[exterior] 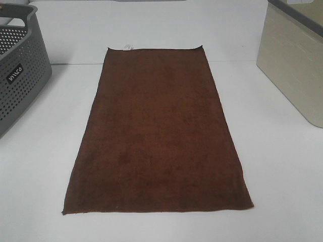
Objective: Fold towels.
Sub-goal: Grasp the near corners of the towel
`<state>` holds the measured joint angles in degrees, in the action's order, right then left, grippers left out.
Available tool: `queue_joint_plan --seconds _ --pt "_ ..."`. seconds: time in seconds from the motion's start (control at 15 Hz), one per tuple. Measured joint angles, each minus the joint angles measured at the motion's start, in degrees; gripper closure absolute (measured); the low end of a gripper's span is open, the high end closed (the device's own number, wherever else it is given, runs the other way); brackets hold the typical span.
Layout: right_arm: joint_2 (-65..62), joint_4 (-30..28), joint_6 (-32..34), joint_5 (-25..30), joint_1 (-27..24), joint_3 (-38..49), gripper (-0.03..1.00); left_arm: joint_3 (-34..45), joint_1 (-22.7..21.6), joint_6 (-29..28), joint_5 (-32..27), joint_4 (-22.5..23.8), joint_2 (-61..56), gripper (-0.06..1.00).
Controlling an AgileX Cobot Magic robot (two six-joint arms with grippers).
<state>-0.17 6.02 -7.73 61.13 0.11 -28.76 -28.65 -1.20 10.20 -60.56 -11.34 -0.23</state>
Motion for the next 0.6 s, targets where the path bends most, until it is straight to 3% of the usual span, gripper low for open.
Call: queue_joint_plan --seconds 0.6 --pt "0.0 0.0 0.0 0.0 0.0 0.0 0.11 0.0 0.0 0.0 0.0 0.0 0.0 0.3"
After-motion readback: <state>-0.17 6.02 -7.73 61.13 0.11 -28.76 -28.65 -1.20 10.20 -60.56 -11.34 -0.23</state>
